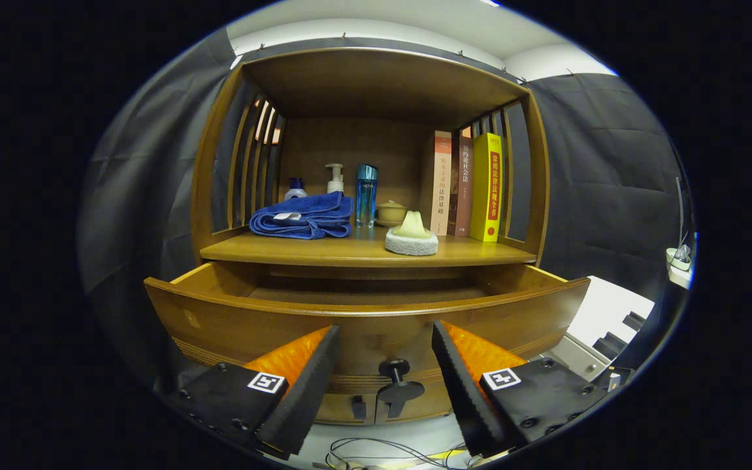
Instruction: Pull open the drawer, take out the items inside it, and place them on the countertop above the cabinet.
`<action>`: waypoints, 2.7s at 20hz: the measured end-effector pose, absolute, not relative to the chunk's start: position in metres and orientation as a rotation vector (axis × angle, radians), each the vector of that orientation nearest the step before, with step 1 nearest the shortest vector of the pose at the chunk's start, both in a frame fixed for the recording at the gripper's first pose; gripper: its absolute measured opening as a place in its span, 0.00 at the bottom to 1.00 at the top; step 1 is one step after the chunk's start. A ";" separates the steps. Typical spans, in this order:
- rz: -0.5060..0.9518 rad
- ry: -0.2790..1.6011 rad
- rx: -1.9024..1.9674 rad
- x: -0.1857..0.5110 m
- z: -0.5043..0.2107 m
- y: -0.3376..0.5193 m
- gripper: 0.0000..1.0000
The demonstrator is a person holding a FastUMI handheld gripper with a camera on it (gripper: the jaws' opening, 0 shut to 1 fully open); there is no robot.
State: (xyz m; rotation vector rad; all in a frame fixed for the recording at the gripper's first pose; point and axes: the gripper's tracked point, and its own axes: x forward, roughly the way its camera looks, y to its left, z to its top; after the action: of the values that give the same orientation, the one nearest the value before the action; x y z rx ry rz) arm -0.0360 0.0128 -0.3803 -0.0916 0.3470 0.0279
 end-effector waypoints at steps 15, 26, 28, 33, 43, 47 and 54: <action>-0.016 0.396 -0.082 0.021 -0.405 0.018 0.95; -0.047 0.414 -0.078 0.055 -0.416 0.020 0.95; -0.046 0.411 -0.088 0.057 -0.415 0.021 0.94; -0.033 0.415 -0.087 0.057 -0.416 0.021 0.94; -0.046 0.318 -0.091 0.068 -0.275 0.012 0.96; -0.006 0.239 -0.115 0.070 -0.184 0.022 0.96; 0.038 0.170 -0.095 0.048 -0.096 0.038 0.96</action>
State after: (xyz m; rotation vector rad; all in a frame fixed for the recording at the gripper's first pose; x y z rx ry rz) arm 0.0479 0.0379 -0.0964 -0.0949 0.1701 0.0380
